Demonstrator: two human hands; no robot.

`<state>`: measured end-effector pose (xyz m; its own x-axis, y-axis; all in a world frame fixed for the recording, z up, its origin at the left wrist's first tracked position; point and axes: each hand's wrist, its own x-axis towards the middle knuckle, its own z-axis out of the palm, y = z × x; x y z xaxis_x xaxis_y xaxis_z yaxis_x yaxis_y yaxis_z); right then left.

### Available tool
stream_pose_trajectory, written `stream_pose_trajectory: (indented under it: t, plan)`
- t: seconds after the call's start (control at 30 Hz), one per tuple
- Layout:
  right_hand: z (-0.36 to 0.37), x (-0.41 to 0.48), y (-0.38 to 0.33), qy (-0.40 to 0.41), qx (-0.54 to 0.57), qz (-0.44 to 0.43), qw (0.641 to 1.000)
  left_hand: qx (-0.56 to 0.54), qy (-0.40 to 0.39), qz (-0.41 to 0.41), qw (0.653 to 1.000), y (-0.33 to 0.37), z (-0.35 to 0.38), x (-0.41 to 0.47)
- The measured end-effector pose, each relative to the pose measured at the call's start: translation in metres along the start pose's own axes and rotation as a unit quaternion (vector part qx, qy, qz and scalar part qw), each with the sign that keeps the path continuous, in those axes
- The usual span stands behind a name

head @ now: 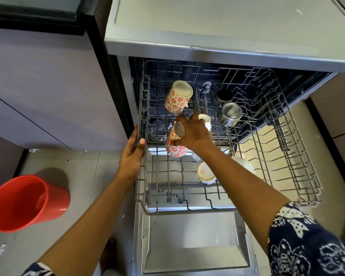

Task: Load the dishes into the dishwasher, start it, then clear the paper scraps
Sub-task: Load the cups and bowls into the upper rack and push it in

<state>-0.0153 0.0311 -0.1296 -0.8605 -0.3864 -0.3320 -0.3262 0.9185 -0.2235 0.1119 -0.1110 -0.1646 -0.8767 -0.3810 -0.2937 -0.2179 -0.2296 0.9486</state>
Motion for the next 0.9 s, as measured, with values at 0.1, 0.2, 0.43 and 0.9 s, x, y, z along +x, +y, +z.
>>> stream_pose_trajectory:
  t: [0.1,0.2,0.43,0.9]
  plan:
    - [0.011,0.001,0.001,0.009,-0.003,0.015,1.000,0.002,-0.001,0.002,1.000,-0.001,0.000,0.001]
    - [0.016,0.000,0.001,0.015,-0.018,0.017,1.000,-0.001,0.002,0.002,1.000,-0.002,0.000,0.000]
    - [0.022,-0.003,0.000,0.026,-0.069,0.007,0.997,0.019,0.013,0.009,1.000,-0.003,0.000,0.001]
    - [0.014,-0.072,0.050,0.147,-0.002,-0.030,0.989,0.352,0.096,0.129,0.922,0.009,0.006,-0.013]
